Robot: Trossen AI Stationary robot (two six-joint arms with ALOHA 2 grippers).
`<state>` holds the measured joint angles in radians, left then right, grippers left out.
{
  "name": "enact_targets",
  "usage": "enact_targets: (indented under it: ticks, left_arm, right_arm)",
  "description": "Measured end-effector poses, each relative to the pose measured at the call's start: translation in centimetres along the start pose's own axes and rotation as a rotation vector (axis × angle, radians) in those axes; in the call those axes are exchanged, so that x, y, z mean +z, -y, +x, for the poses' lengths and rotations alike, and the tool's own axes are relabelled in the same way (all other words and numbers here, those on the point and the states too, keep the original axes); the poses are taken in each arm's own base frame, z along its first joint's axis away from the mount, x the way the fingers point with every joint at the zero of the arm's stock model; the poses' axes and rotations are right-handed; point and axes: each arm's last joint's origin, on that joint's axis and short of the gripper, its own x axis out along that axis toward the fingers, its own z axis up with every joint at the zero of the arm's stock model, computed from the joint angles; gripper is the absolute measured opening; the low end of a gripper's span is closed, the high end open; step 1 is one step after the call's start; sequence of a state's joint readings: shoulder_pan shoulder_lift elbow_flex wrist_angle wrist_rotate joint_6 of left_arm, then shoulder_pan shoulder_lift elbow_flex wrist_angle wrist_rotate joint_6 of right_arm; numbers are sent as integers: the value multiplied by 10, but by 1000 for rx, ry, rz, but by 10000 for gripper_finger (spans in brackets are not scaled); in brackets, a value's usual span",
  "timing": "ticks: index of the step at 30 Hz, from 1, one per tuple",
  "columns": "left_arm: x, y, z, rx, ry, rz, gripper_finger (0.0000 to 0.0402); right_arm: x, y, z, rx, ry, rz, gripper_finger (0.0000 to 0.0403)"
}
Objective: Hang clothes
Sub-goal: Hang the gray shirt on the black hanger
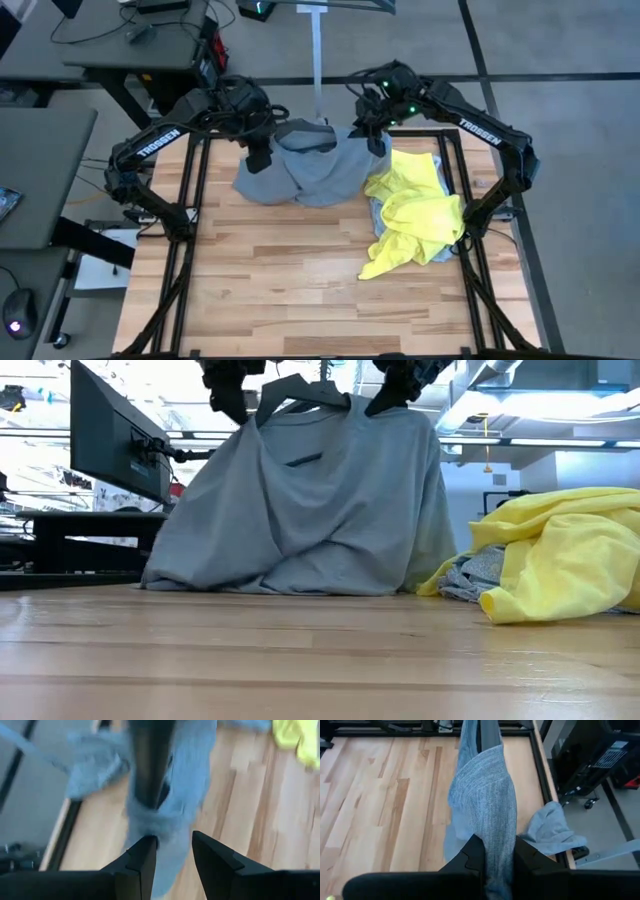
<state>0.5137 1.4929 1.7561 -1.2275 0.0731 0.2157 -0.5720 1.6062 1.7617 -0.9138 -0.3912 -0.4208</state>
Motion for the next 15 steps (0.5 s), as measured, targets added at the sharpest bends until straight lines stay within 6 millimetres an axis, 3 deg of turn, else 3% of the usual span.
enact_targets:
  ticks: [10, 15]
  left_arm:
    - [5, 1, -1, -33, 66, 65, 111]
    - [10, -1, -10, 61, 149, 67, 111]
  right_arm:
    - [-1, -1, 0, 9, -10, 10, 31]
    - [0, 1, 0, -1, 7, 14, 31]
